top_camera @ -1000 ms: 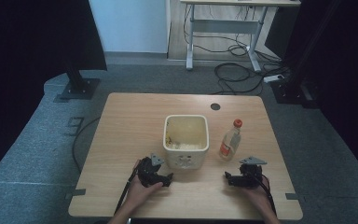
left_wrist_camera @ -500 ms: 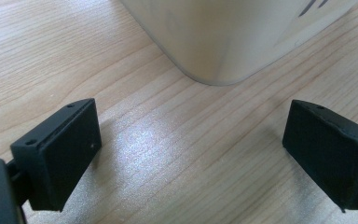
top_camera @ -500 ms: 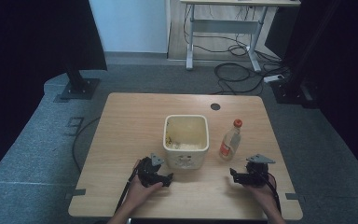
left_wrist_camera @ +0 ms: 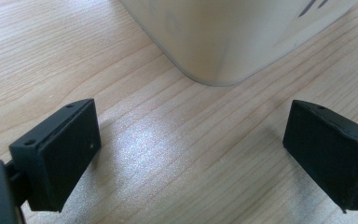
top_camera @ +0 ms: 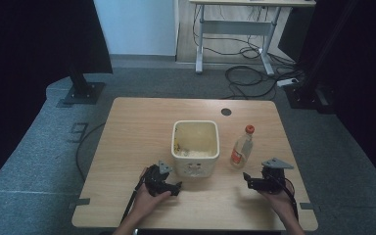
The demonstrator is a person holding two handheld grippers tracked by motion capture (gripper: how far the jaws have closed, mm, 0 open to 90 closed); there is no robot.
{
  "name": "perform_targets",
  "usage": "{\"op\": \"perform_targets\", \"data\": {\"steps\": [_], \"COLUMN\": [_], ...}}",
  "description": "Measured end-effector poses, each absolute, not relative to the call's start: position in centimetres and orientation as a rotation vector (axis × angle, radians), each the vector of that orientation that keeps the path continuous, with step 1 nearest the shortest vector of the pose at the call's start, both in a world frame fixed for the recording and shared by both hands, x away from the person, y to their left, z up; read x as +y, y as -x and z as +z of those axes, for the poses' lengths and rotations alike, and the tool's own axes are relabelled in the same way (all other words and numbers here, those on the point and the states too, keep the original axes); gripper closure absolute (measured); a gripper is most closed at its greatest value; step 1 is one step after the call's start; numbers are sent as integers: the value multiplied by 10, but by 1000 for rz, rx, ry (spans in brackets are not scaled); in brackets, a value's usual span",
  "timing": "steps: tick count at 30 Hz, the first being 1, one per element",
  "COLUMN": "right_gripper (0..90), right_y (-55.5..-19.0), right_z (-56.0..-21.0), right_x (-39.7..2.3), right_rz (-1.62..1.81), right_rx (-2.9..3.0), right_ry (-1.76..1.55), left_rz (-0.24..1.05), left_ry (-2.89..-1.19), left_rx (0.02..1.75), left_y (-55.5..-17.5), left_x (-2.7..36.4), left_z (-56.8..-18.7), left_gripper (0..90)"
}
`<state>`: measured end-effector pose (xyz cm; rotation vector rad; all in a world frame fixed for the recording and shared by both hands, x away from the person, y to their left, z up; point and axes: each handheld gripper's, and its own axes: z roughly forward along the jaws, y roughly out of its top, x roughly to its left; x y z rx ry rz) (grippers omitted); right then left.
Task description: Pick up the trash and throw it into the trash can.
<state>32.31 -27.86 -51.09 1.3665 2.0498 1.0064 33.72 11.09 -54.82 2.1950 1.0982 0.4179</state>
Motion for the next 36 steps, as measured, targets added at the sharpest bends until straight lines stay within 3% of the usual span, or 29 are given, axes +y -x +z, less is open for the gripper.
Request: {"op": "perform_targets", "data": {"steps": [9,36], "right_gripper": [125,141], "right_y": [-324,-326], "right_z": [-496,-480], "right_x": [-280,-270], "right_rz": [1025,1061], "right_rx": [2014,2017], "right_ry": [-1314,-1277], "left_rz": [418,418], "left_ry": [-2194,-2193], "left_rx": [1101,1104], "left_y": [-337,-337], "left_x": [110,110], "left_z": [-548,-548], "left_gripper": [36,34]}}
